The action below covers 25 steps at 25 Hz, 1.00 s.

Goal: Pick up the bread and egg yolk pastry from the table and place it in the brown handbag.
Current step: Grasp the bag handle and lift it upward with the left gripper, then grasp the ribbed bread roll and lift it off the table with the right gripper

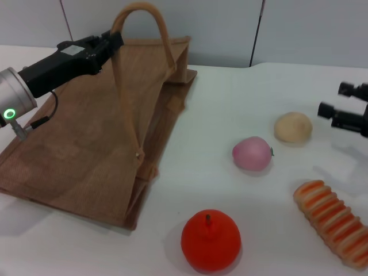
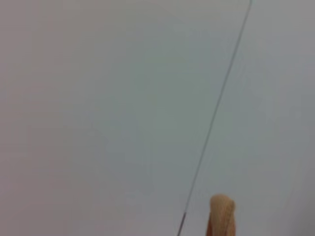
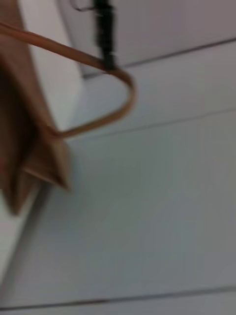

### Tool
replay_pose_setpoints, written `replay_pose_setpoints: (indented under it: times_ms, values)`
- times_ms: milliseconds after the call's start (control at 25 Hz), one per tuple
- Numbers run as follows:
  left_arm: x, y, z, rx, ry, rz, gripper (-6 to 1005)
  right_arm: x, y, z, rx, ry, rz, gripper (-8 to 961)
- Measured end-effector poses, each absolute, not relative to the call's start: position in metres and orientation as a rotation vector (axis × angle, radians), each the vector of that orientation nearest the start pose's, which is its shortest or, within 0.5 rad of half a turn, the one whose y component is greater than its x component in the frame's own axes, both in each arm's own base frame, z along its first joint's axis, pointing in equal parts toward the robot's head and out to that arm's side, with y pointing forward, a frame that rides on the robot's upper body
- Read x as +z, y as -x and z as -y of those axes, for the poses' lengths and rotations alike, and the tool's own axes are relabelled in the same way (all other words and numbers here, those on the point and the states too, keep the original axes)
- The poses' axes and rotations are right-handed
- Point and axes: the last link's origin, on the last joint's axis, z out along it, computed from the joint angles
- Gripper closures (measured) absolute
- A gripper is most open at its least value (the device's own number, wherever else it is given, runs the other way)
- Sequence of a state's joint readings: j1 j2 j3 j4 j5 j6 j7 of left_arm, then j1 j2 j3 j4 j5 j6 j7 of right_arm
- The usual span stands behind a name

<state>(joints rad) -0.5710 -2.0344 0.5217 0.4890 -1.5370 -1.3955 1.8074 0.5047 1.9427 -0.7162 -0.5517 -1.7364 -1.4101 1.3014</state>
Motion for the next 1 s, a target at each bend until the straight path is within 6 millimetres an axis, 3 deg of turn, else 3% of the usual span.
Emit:
replay_pose_setpoints:
  times_ms: [440, 1000]
  values:
    - [0.059, 0.257, -0.369, -1.215, 2.170, 0.679, 879, 0.046, -0.290, -0.349, 0.277, 2.639, -0.813, 71]
    - [0.061, 0.257, -0.368, -1.220, 2.170, 0.675, 878, 0.040, -0.297, -0.329, 0.048, 2.737, -1.012, 72]
